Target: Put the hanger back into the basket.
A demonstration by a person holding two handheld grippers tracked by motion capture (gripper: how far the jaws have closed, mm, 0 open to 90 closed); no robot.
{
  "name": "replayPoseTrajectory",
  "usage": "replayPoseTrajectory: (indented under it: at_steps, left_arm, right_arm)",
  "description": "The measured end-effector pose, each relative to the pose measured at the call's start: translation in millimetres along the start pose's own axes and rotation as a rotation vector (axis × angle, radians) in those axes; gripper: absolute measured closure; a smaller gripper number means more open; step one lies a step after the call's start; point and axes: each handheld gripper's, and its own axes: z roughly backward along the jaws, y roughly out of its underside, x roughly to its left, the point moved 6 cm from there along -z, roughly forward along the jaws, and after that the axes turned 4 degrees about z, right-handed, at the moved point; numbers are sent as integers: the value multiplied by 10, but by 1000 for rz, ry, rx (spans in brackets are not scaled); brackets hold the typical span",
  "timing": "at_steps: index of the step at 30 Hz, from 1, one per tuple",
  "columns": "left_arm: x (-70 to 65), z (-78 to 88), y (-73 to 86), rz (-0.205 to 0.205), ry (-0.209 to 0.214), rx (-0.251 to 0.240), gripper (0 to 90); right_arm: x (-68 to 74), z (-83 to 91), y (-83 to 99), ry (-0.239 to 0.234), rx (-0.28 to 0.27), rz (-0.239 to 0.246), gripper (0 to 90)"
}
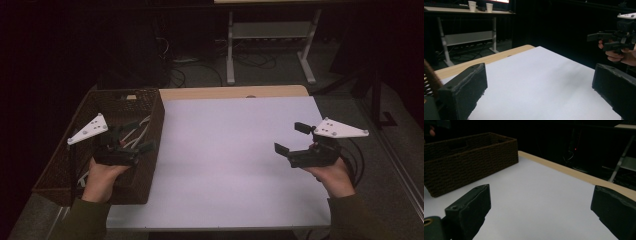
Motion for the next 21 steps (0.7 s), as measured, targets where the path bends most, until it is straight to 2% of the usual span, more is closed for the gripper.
replayPoseTrajectory:
  at_steps: [8,16,21]
  left_arm:
    - [-82,-149,93,-5,45,13,0]
    - [-110,-212,159,-10,48,33,0]
    - [-92,-226,181,-13,46,47,0]
  right_arm:
    - [0,26,-130,-13,-59,-19,17]
    - [-26,69,-131,-2,-104,-41,15]
    - [-23,66,-116,-3,-111,-44,10]
